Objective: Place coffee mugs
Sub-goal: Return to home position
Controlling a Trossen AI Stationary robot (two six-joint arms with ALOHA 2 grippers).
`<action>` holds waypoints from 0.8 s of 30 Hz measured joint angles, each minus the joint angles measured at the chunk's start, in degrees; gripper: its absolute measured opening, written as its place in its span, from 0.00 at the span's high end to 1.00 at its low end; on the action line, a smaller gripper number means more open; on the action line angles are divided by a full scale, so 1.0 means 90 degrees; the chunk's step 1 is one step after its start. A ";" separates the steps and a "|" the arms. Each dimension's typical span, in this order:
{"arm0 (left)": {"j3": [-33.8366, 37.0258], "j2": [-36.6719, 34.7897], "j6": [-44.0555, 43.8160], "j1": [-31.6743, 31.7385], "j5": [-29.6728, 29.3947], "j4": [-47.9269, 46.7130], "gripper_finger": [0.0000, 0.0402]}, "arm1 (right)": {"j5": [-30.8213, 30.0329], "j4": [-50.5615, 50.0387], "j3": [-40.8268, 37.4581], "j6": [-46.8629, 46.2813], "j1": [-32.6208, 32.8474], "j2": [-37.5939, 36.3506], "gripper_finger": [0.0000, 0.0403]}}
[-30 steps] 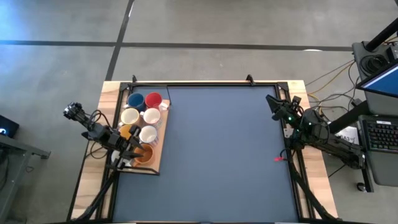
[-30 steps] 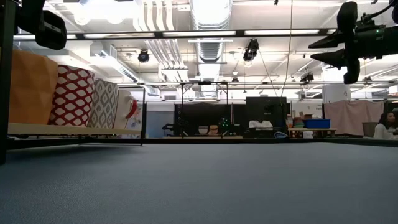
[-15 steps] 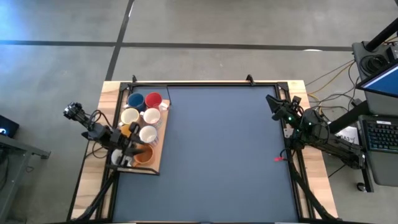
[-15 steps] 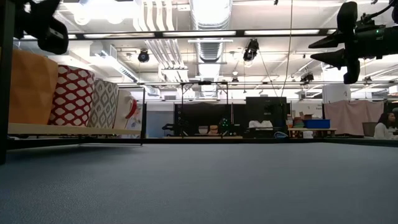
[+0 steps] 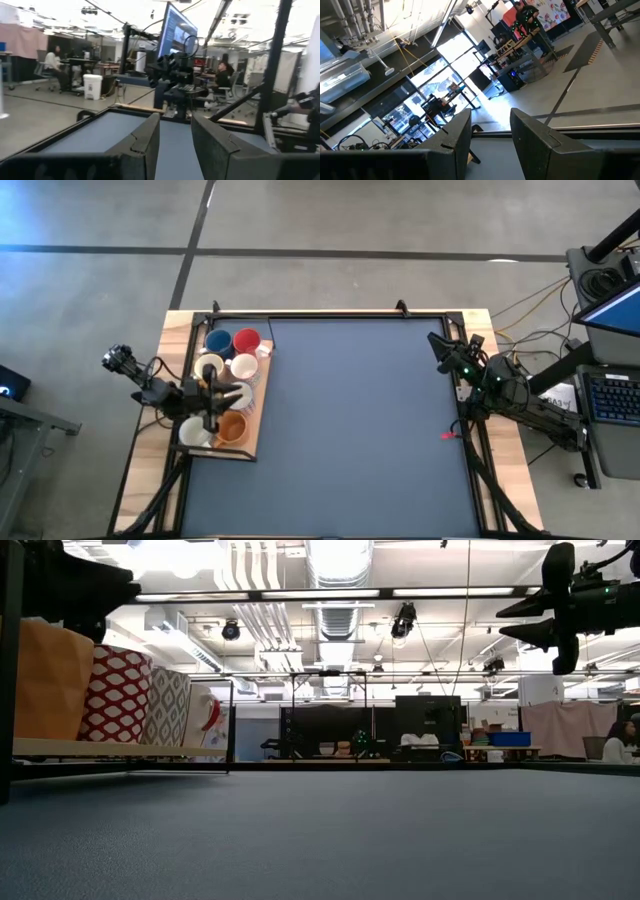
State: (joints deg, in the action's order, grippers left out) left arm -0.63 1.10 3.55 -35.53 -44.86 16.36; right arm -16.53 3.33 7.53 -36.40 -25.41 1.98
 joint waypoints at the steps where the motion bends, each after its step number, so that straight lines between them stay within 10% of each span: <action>1: 0.0001 0.0002 0.0001 0.0000 -0.0073 -0.0035 0.76 | 0.0000 -0.0002 0.0000 0.0000 0.0000 0.0000 0.69; 24: 0.0001 0.0005 0.0075 0.0000 -0.0957 -0.0270 0.76 | 0.0000 -0.0002 0.0002 0.0000 0.0000 0.0000 0.69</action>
State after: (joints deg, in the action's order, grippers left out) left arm -0.62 1.15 4.23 -35.53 -53.47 13.93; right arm -16.53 3.31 7.55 -36.40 -25.41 1.98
